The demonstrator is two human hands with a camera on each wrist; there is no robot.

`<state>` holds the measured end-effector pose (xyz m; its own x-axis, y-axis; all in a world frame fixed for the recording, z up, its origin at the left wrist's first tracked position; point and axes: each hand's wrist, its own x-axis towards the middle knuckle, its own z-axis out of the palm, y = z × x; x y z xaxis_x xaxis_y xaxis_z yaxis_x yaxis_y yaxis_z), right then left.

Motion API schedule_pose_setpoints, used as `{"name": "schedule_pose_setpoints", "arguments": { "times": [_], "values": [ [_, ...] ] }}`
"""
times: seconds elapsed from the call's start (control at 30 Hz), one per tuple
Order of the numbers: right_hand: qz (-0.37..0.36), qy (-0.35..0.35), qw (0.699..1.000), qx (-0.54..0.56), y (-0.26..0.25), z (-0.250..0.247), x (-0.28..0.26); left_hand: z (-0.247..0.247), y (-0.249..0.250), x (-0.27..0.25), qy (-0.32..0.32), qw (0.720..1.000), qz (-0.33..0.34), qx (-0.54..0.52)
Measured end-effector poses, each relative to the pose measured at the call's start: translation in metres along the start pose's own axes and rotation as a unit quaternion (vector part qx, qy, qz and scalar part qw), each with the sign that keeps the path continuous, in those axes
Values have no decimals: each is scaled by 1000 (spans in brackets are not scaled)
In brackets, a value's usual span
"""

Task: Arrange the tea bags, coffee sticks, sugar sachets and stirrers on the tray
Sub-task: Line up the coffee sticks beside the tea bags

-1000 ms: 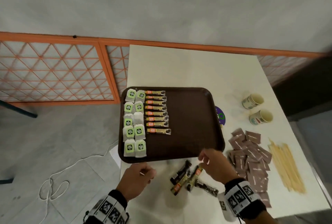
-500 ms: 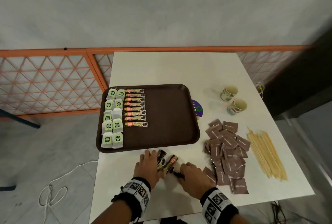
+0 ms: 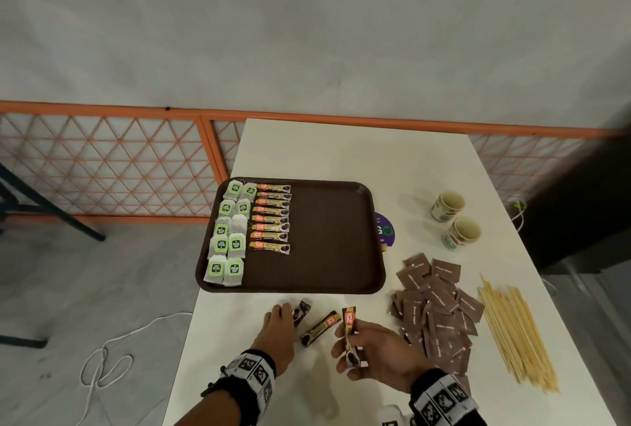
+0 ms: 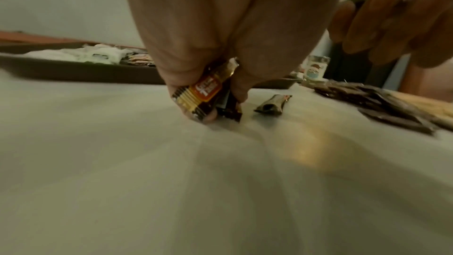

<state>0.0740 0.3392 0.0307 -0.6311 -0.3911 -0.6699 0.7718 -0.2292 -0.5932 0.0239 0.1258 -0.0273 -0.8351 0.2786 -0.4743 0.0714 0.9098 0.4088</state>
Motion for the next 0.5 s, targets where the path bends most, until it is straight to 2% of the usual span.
{"name": "schedule_pose_setpoints", "arguments": {
  "times": [0.1,0.17,0.27,0.4,0.5],
  "values": [
    [-15,39,998,-57,-1,13,12,-12,-10,1,-3,990,-39,-136],
    [-38,60,985,-159,-4,22,24,-26,-20,2,-4,968,-61,-244],
    [-53,50,956,-284,-16,41,41,-54,-25,-2,-8,930,-61,-363],
    [-49,41,947,-315,-35,71,60,-85,-32,-4,10,885,-94,-456],
    [-43,17,941,-336,-48,91,75,-101,-43,-1,0,835,-124,-537]
  ]
}}
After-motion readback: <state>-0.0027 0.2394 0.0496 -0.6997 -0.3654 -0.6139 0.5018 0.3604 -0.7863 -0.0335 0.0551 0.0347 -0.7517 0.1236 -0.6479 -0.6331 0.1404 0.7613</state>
